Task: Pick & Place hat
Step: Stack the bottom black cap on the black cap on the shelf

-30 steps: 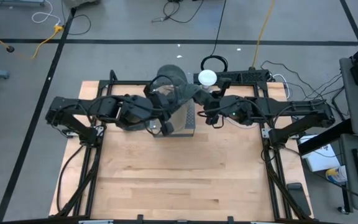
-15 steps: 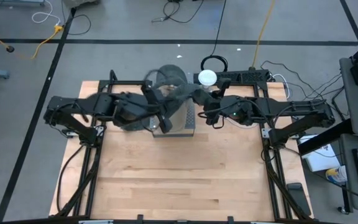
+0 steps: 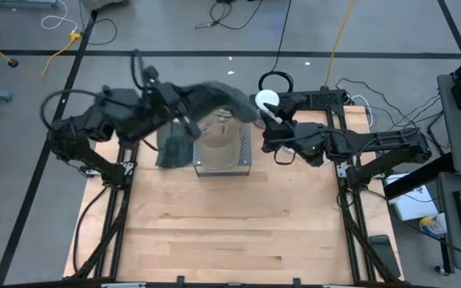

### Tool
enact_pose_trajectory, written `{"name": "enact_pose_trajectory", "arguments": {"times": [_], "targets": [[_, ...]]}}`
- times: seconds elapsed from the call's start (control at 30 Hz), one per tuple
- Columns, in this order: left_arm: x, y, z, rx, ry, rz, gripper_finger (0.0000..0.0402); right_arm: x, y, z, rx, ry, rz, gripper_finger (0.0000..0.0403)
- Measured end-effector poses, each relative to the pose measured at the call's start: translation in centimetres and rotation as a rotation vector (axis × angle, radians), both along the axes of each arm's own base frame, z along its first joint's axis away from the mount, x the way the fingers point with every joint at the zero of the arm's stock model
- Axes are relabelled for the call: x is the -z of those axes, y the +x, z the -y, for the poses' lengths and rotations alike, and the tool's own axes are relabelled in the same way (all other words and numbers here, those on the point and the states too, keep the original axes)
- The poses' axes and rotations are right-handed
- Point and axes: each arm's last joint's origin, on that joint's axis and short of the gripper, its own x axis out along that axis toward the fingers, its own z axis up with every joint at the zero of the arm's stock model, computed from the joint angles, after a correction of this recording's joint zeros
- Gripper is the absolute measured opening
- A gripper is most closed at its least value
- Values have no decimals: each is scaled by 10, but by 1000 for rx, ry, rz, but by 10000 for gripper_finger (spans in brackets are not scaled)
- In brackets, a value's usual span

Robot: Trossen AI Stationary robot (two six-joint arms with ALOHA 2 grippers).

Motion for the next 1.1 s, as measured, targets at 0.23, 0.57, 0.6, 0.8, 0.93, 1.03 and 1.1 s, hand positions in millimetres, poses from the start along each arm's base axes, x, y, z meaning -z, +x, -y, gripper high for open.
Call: {"name": "enact_pose_trajectory", "arguments": {"times": [0.23, 0.57, 0.6, 0.8, 0.93, 1.03, 1.1], "targets": [[-9, -8, -5, -153, 147, -104, 1, -3, -3, -18, 43, 45, 102, 117], [-6, 5, -32, -291, 346, -324, 0, -3, -8, -47, -39, 112, 175, 114], [-4, 9, -38, -305, 354, -341, 0, -3, -8, -49, -46, 113, 175, 114], [6, 22, -83, -366, 367, -412, 0, -3, -10, -58, -73, 115, 175, 111], [19, 35, -112, -403, 358, -475, 0, -3, -11, -60, -60, 110, 177, 111], [32, 47, -135, -390, 339, -502, 0, -3, -11, -60, -58, 110, 176, 112], [41, 55, -149, -390, 324, -522, 0, -3, -11, -60, -57, 110, 177, 111]]}}
